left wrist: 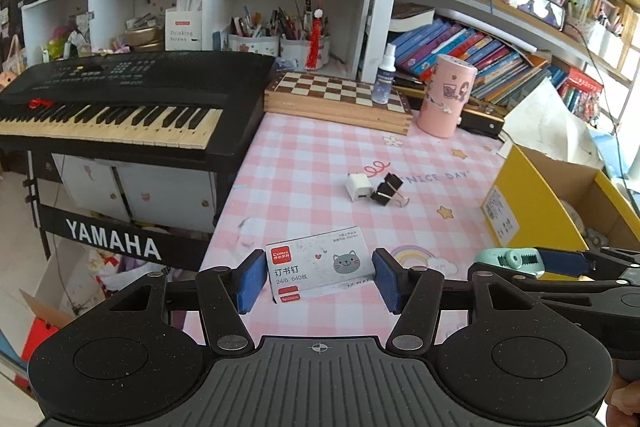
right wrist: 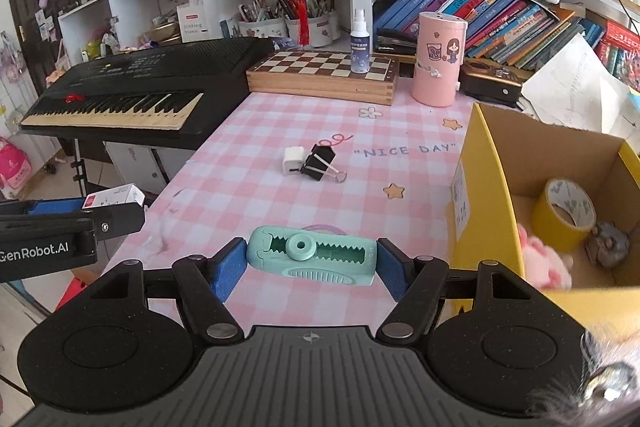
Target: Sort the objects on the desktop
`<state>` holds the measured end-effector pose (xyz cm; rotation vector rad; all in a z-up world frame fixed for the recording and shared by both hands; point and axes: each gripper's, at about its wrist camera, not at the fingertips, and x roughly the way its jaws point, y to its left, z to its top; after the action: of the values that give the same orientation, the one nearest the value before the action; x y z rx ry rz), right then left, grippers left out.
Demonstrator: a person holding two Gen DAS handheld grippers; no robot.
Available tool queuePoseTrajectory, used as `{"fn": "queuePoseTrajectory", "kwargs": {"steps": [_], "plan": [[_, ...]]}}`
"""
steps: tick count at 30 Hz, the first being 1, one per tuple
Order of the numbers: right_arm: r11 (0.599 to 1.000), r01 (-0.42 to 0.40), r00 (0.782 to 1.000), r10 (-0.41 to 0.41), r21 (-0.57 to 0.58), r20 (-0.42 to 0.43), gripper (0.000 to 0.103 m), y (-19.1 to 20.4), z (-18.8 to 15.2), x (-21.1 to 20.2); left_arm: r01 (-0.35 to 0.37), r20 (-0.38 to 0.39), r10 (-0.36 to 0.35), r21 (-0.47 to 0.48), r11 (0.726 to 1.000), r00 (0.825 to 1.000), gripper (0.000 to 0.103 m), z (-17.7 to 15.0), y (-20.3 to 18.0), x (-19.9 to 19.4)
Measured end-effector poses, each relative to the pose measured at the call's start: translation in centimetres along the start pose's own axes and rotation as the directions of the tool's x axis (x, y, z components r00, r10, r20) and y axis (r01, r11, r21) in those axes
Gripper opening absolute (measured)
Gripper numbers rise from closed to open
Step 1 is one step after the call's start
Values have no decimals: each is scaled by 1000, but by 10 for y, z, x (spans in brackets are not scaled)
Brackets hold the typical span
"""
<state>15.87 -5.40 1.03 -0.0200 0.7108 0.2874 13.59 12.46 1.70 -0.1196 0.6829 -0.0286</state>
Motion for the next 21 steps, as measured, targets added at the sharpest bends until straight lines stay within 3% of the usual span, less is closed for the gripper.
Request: {"fn": "queuePoseTrajectory", "kwargs": {"steps": [12,21], "plan": [[998,38,999,-38,51,-7,67,20,-42,-44,58,-11,-58,10,998,998,57,-34,9,-42],[990,82,996,-78,113,-38,67,18,-80,-73,125,-43,-122,64,990,992,57,-56,-5,-61]]}}
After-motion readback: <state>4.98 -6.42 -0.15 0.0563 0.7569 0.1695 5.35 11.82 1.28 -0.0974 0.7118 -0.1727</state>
